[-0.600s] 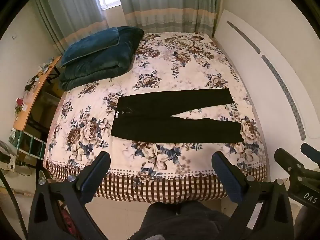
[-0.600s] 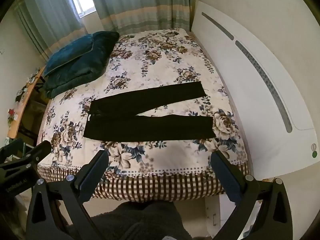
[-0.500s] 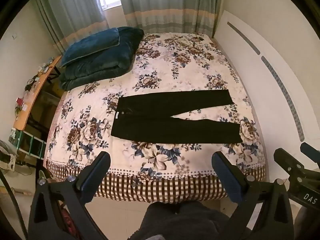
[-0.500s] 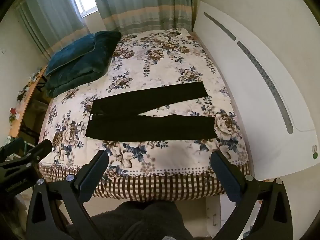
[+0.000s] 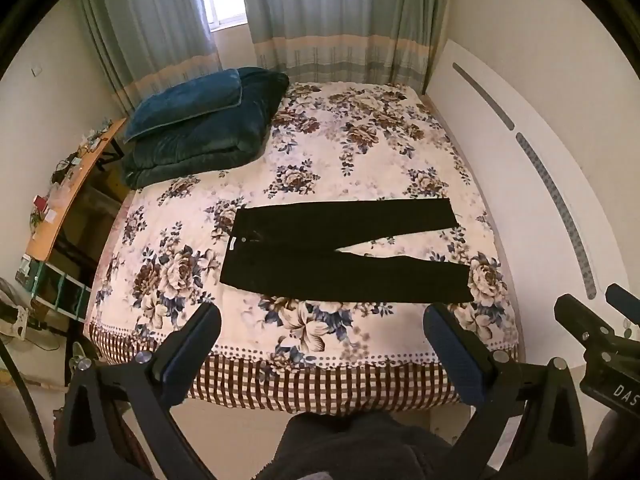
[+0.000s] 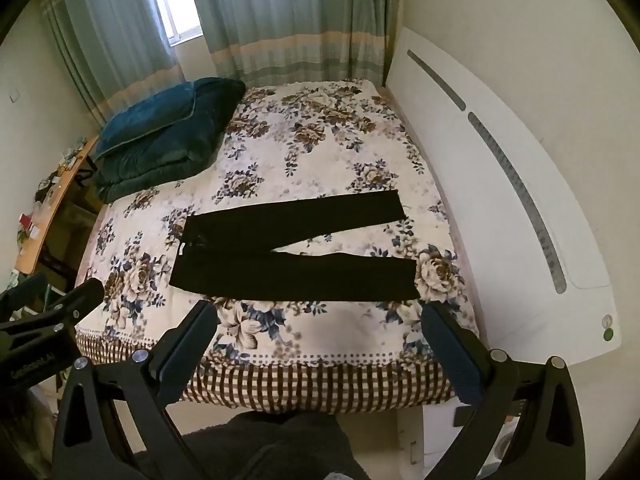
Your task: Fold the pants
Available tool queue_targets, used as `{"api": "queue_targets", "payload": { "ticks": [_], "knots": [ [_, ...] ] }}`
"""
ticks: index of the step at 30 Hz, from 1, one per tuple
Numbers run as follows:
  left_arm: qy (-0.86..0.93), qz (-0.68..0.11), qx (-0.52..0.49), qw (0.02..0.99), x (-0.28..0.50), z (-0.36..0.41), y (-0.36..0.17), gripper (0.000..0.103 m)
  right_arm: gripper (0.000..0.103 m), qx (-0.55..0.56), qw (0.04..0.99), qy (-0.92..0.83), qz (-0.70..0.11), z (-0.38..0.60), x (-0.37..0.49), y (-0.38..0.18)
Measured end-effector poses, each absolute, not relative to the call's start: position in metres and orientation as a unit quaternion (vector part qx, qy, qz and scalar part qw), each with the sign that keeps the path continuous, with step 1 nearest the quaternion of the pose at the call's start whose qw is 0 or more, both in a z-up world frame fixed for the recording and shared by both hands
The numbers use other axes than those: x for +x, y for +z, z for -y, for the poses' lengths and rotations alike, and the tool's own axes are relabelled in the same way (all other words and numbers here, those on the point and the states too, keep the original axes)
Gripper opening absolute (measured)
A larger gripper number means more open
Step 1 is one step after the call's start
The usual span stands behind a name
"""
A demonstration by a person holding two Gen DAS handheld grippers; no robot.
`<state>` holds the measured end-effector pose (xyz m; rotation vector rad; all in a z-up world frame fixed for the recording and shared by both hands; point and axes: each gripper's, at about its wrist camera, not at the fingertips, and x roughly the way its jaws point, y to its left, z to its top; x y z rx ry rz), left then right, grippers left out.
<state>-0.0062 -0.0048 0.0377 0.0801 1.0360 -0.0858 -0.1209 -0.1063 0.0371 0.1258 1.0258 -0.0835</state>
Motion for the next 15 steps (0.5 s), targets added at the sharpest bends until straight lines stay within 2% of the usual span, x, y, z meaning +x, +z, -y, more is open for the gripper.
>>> {"api": "queue_targets", "payload": {
  "ticks": [15],
  "knots": [
    [-0.032, -0.497, 0.024, 0.867, -0.0046, 0.0033, 0.0373, 0.103, 0.103, 0.062, 0.87, -0.033, -0.488, 0.1132, -0.1189, 0.0408]
  ]
}}
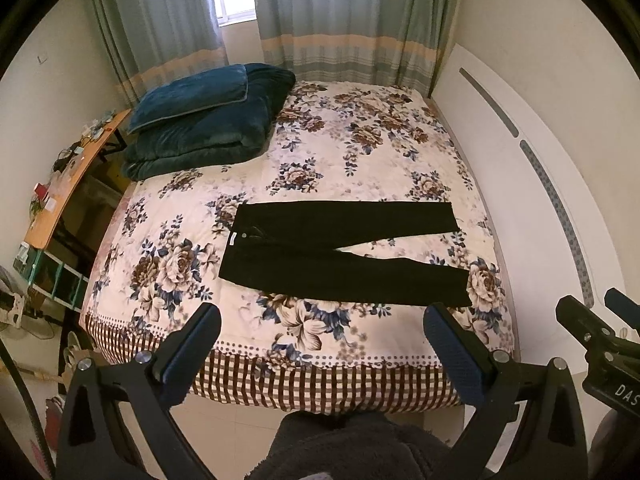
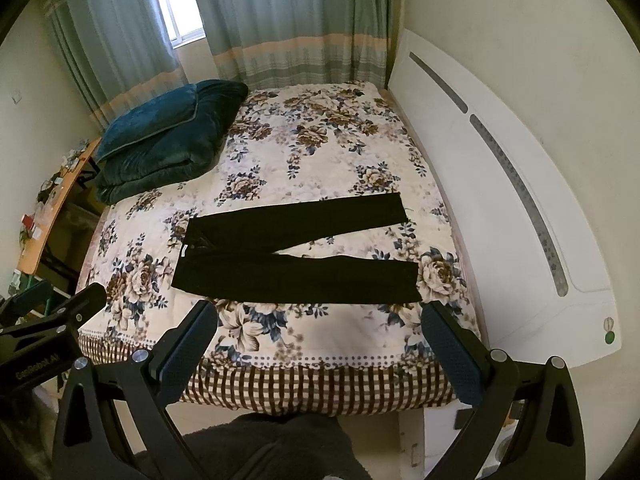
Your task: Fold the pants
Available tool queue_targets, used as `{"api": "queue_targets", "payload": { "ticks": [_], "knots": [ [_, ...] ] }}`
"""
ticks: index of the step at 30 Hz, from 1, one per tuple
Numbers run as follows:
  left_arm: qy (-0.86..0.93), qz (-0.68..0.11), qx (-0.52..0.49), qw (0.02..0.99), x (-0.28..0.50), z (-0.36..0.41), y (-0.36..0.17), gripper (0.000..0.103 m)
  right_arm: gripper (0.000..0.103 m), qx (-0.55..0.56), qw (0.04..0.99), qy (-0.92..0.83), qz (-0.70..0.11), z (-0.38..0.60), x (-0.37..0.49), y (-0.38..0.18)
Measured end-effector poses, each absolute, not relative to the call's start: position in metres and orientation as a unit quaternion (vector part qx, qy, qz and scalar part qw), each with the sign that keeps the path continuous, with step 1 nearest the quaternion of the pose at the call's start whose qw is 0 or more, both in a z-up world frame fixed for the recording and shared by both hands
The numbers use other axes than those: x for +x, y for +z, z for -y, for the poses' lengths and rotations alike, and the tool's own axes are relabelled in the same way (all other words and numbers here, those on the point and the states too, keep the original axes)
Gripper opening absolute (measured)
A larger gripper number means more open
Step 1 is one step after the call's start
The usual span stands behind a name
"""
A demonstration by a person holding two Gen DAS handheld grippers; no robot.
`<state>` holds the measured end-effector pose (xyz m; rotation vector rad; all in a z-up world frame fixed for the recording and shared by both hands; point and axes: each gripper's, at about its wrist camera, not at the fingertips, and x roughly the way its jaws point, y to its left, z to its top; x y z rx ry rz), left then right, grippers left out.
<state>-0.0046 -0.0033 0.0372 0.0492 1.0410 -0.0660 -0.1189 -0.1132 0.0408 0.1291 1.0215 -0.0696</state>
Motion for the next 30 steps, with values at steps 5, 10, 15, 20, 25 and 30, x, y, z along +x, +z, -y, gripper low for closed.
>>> {"api": "queue_targets", "payload": {
  "ticks": [5, 10, 15, 20, 25, 30],
  "knots": [
    [-0.032, -0.498, 0.022, 0.866, -0.005, 0.001, 0.038, 0.103, 0.103, 0.059, 0.87, -0.032, -0.488, 0.106, -0.119, 0.04],
    [-0.031, -0.499, 0.022, 0.866, -0.006, -0.002, 0.037, 0.103, 0.103, 0.053, 0.871, -0.032, -0.488, 0.101, -0.117, 0.041],
    [-0.032, -0.498, 0.022, 0.866, -0.006, -0.004, 0.036, 0.103, 0.103, 0.054, 0.87, -0.031, -0.489, 0.098, -0.117, 0.038],
    [-0.032, -0.499, 0.02, 0.866, -0.004, -0.004, 0.036, 0.103, 0.103, 0.055, 0.87, -0.031, -0.489, 0.097, -0.118, 0.039],
    [-0.032, -0.499, 0.02, 0.866, -0.004, -0.004, 0.036, 0.103, 0.103, 0.056, 0.869, -0.03, -0.49, 0.096, -0.12, 0.036],
    [-0.032, -0.499, 0.02, 0.866, -0.004, -0.002, 0.035, 0.103, 0.103, 0.056, 0.87, -0.03, -0.489, 0.095, -0.12, 0.036]
  ]
}}
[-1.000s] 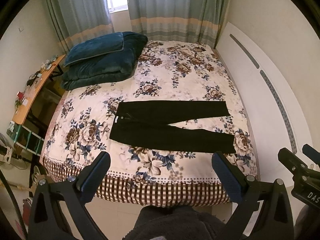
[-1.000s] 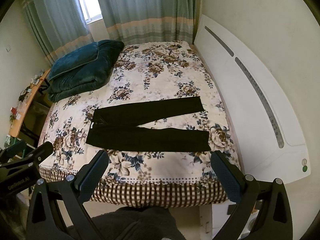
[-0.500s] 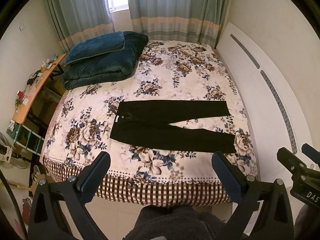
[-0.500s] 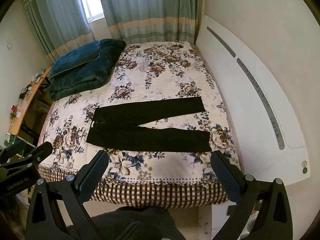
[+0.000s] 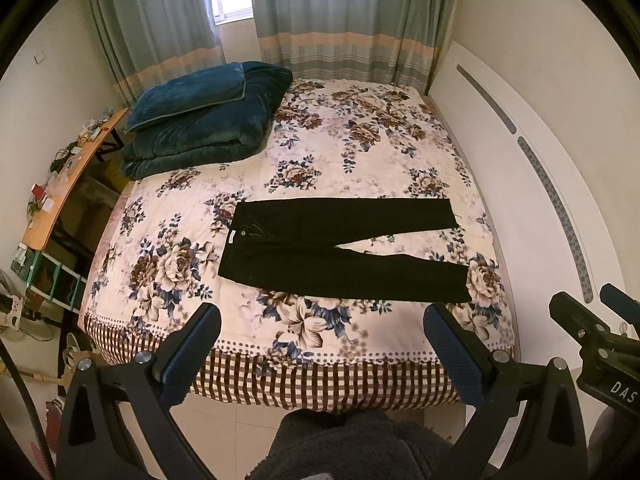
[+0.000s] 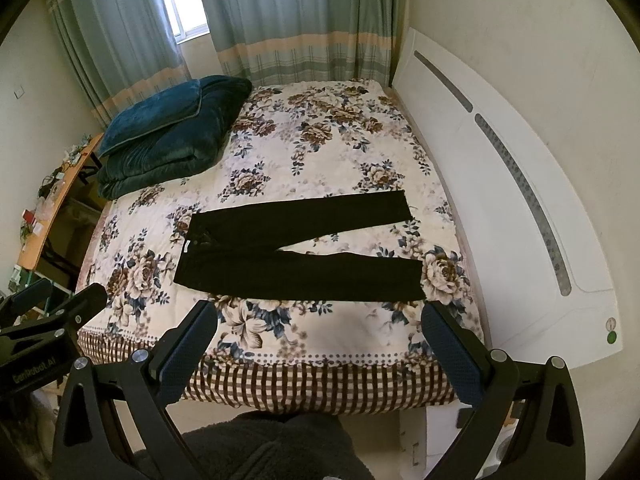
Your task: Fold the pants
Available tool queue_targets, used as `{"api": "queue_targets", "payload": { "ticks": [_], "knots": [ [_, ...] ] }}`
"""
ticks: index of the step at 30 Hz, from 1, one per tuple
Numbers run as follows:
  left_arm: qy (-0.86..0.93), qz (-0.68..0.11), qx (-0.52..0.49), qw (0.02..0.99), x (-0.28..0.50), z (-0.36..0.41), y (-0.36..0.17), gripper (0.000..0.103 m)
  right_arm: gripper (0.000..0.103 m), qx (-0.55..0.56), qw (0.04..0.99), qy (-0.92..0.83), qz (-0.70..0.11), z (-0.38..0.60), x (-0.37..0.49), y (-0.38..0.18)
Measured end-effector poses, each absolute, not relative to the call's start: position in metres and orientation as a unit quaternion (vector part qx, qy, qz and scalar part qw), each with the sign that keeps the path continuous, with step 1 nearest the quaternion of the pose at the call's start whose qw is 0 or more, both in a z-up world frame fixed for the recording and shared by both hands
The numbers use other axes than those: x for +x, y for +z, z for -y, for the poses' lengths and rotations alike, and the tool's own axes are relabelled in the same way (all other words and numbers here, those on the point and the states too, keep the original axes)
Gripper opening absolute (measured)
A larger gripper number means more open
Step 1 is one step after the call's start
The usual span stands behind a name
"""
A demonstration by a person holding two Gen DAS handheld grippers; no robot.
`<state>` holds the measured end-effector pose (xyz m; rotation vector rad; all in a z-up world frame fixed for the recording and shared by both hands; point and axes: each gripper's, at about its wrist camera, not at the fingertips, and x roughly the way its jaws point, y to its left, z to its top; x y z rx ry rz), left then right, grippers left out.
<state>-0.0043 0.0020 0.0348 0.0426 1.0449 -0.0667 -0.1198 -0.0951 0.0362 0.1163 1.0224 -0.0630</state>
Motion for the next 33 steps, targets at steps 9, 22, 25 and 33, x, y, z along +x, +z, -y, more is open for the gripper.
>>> {"api": "queue_targets", "payload": {
  "ticks": [9, 22, 25, 33],
  "knots": [
    [-0.034, -0.5, 0.02, 0.865, -0.005, -0.002, 0.034, 0.103, 0.103, 0.054, 0.871, -0.029, -0.488, 0.09, -0.121, 0.033],
    [-0.035, -0.501, 0.018, 0.865, -0.006, -0.003, 0.03, 0.103, 0.103, 0.055, 0.87, -0.026, -0.489, 0.083, -0.122, 0.032],
    [-0.035, -0.502, 0.015, 0.864, -0.005, -0.004, 0.027, 0.103, 0.103, 0.058, 0.869, -0.027, -0.49, 0.083, -0.12, 0.03],
    [-0.02, -0.514, 0.007, 0.857, 0.014, -0.004, 0.004, 0.103, 0.103, 0.068, 0.862, -0.035, -0.501, 0.091, -0.107, 0.012]
  ]
}}
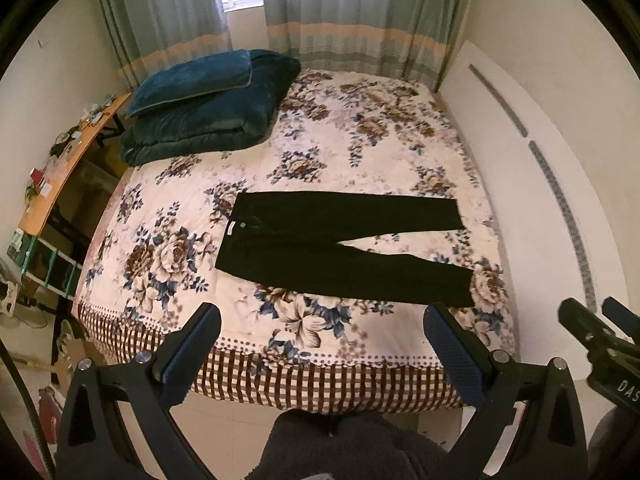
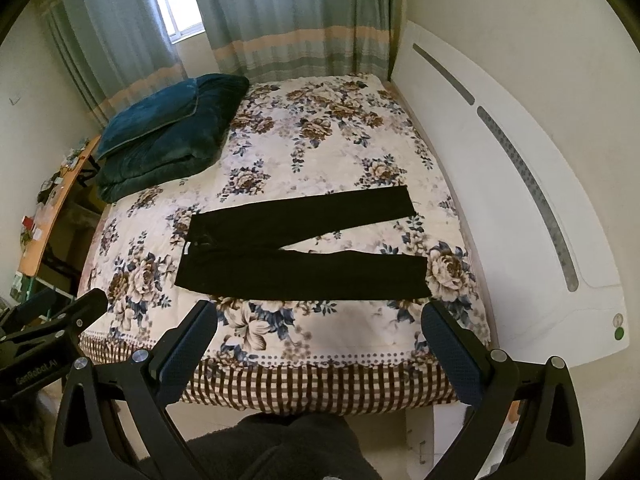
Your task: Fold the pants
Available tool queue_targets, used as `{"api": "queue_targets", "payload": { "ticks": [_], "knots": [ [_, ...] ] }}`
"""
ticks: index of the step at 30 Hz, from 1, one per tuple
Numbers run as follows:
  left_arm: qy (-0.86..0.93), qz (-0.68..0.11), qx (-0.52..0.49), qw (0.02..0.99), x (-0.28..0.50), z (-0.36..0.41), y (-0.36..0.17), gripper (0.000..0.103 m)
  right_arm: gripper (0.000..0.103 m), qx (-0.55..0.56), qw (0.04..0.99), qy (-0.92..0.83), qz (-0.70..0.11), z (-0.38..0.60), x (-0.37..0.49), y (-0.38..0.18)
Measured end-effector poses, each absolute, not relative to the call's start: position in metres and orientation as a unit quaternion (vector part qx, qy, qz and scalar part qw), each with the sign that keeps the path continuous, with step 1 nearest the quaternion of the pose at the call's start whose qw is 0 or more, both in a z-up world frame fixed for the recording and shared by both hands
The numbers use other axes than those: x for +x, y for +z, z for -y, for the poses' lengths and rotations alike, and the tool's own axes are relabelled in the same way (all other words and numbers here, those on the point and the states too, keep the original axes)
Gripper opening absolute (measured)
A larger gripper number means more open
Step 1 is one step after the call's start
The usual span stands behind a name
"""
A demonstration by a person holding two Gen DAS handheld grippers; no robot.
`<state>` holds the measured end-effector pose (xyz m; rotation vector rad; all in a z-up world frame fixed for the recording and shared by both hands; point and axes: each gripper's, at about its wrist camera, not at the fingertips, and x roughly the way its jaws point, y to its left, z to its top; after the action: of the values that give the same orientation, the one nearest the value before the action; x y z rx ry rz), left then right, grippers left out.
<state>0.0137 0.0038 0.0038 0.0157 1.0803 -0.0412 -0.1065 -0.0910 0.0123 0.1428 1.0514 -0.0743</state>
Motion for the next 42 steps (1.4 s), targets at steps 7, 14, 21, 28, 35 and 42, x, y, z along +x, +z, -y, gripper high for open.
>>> {"api": "queue_targets", "payload": {
  "ticks": [7, 14, 21, 28, 35, 42],
  "knots": [
    [0.028, -0.54, 0.014, 0.841, 0.063, -0.004, -0.057, 0.103, 0.103, 0.1, 0.84, -0.052, -0.531, 0.12, -0.063, -0.049],
    [0.078, -0.609, 0.009, 0.789, 0.141, -0.018, -0.191, 0.103, 0.103, 0.152, 0.79, -0.072, -0.589, 0.151, 0.015, -0.187],
    [0.13, -0.684, 0.01, 0.718, 0.201, -0.045, -0.37, 0.103, 0.103, 0.226, 0.706, -0.119, -0.661, 0.166, 0.083, -0.408],
    [0.134, -0.71, 0.042, 0.69, 0.246, -0.066, -0.494, 0.103, 0.103, 0.173, 0.668, -0.158, -0.706, 0.144, 0.121, -0.55],
    [0.115, -0.716, 0.053, 0.687, 0.277, -0.074, -0.552, 0.103, 0.103, 0.168, 0.638, -0.203, -0.724, 0.142, 0.135, -0.612],
    [0.099, -0.718, 0.026, 0.689, 0.293, -0.09, -0.581, 0.103, 0.103, 0.312, 0.584, -0.258, -0.704, 0.166, 0.129, -0.651]
  ]
}}
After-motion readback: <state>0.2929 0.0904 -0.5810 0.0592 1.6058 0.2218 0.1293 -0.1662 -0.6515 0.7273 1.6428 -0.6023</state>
